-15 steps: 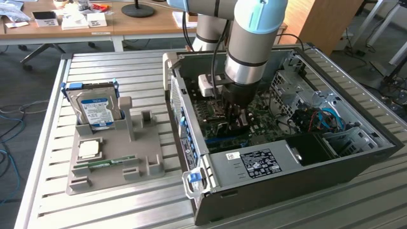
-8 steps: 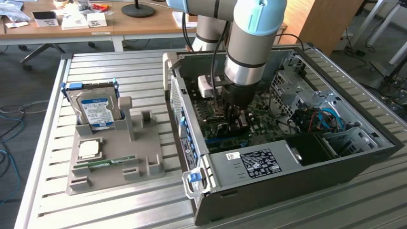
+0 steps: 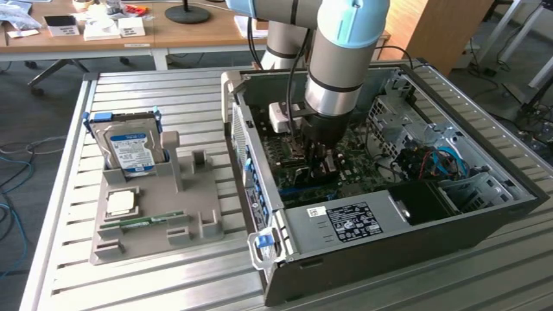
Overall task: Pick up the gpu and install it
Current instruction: 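Insert the gpu into the slot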
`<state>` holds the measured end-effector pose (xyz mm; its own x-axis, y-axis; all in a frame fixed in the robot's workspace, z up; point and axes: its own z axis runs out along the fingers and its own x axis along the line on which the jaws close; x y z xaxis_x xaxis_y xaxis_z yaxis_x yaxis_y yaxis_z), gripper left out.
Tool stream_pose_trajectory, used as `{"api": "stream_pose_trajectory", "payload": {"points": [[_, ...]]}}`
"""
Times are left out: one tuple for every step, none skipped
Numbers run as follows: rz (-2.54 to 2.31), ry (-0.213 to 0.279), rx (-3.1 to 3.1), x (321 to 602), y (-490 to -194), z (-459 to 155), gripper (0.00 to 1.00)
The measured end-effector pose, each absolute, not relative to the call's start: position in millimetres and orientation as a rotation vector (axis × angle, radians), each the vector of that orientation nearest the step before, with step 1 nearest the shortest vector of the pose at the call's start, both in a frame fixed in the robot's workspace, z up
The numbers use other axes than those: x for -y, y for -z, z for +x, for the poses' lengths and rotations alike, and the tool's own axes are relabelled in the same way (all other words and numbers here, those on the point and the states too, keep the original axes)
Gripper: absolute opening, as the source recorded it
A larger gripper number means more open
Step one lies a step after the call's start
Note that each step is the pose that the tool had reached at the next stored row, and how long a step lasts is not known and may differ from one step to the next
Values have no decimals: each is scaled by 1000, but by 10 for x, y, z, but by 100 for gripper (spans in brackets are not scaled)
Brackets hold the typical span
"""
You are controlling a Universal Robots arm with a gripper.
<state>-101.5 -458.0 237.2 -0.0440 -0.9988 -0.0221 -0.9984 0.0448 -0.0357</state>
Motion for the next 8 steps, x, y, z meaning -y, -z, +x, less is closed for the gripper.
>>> {"api": "stream_pose_trajectory", "payload": {"points": [[-2143,16,-2241,4580,-2372,-1015,27],[-2143,16,-2241,4580,-2372,-1015,27],[-2143,16,-2241,4580,-2372,-1015,27],[-2143,16,-2241,4580,-2372,-1015,27],[-2143,16,-2241,4580,-2371,-1015,27],[-2143,16,-2241,4580,-2372,-1015,27],[-2143,16,-2241,4580,-2372,-1015,27],[-2143,16,-2241,4580,-2371,-1016,27]]}}
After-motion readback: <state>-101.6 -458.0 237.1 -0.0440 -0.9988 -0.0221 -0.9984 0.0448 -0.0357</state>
